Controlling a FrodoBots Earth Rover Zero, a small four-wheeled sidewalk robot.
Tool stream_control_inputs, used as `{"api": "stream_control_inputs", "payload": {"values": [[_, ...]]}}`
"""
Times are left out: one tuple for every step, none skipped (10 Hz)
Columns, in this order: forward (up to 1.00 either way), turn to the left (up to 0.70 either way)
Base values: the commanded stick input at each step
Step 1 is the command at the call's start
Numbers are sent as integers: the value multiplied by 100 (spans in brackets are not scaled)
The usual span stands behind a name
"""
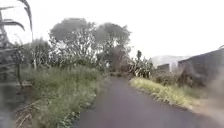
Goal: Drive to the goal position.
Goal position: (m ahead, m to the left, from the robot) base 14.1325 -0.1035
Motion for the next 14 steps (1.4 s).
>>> {"api": "stream_control_inputs", "payload": {"values": [[85,0],[85,0],[85,0],[85,0],[85,0],[85,0],[85,0],[85,0],[85,0],[85,0],[85,-19],[85,-26],[85,-5],[85,0]]}}
